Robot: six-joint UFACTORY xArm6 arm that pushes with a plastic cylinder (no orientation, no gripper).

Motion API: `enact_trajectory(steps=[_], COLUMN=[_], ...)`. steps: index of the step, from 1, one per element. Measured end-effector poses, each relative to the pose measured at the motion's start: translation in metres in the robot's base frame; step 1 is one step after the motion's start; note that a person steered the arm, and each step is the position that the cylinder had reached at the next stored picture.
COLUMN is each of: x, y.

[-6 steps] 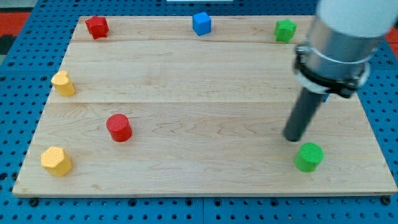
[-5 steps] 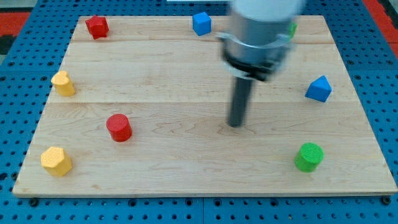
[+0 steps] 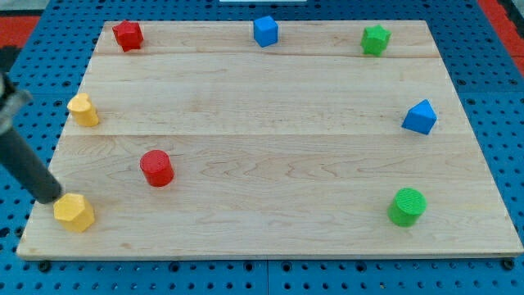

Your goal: Slide the yellow hexagon slightly right

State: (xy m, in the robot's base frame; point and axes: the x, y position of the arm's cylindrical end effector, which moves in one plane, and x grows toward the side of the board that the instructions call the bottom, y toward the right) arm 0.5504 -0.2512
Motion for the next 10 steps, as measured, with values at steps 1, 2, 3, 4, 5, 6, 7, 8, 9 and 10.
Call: enact_trajectory(steps=[1,2,3,4,5,6,7,8,9,10], x=[0.020,0.039,0.057,0.041,0.039,0.030,0.019,0.015,0.015,0.015], y=[0.013,-0.024,0.035,0.128,0.105,0.075,0.087,0.160,0.247,0.247])
